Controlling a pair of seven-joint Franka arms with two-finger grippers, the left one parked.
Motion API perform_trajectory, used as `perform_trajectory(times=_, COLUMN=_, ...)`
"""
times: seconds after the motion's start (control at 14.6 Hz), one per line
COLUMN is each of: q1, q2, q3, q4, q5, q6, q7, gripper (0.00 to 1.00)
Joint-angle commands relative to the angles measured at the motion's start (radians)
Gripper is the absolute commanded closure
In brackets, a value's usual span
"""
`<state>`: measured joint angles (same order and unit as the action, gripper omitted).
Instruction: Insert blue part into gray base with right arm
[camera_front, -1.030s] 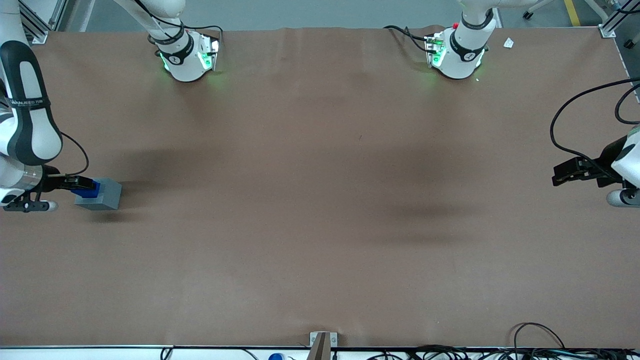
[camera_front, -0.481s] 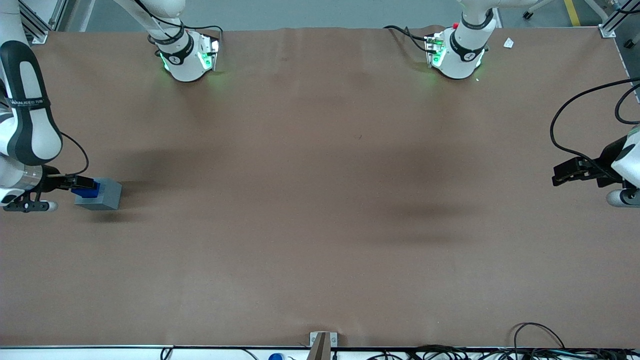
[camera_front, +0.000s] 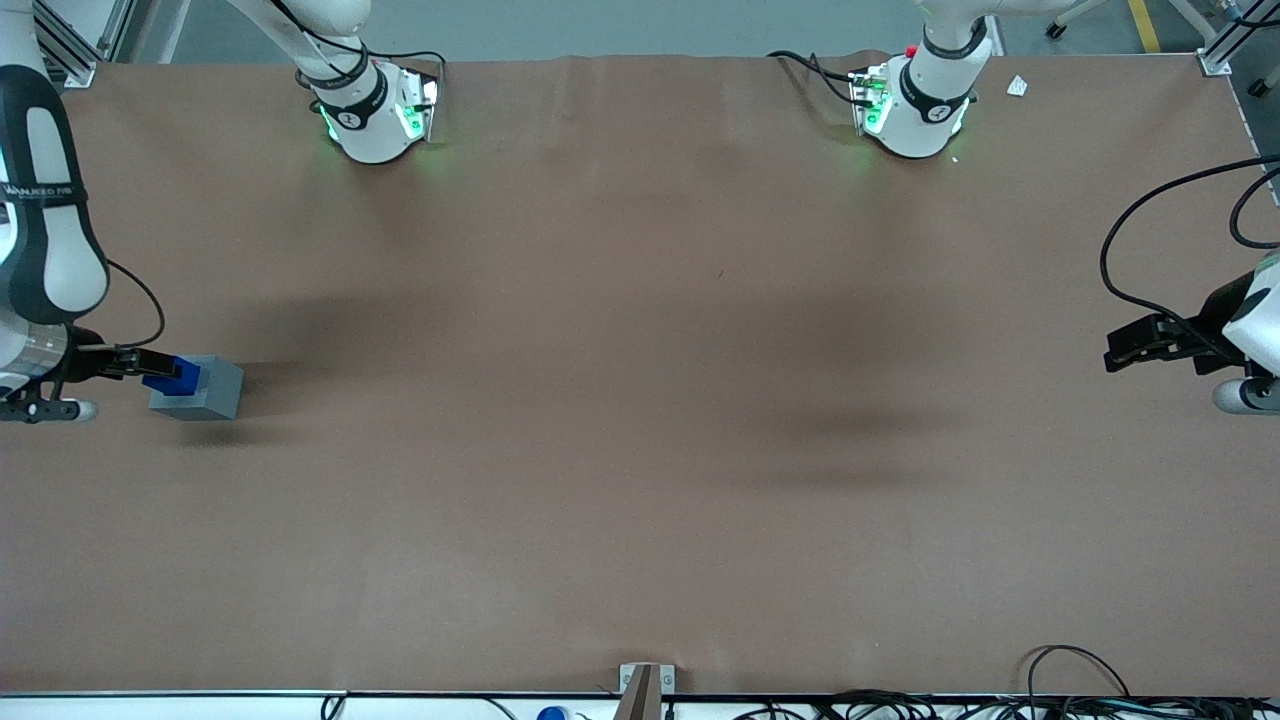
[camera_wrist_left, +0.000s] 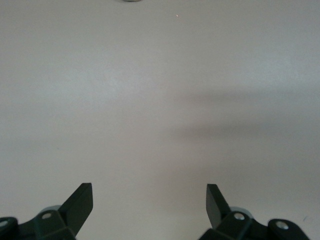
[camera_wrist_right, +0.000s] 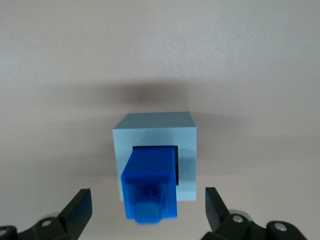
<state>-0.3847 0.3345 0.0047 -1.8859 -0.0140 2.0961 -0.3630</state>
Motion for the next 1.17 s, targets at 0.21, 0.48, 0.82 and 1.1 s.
perform_trajectory(times=0.21, q1=0.0, q2=-0.153, q3=0.021, q4=-0.015, q5=0.032, q6=-0.138, q7=0.033, gripper=0.0)
perform_trajectory(times=0.48, q1=0.053, q2=-0.256, q3=0.023, q4=0.001, q5=0.032, q6=-0.266, q7=0.133, gripper=0.0)
perform_trajectory(times=0.82, q1=0.136, q2=-0.362, q3=0.023, q4=0.031, q5=0.032, q6=-0.375, q7=0.255, gripper=0.0)
perform_trajectory(times=1.1, q1=0.208, q2=-0.429, q3=0.024, q4=0.05, q5=0.032, q6=-0.427, q7=0.349, gripper=0.0)
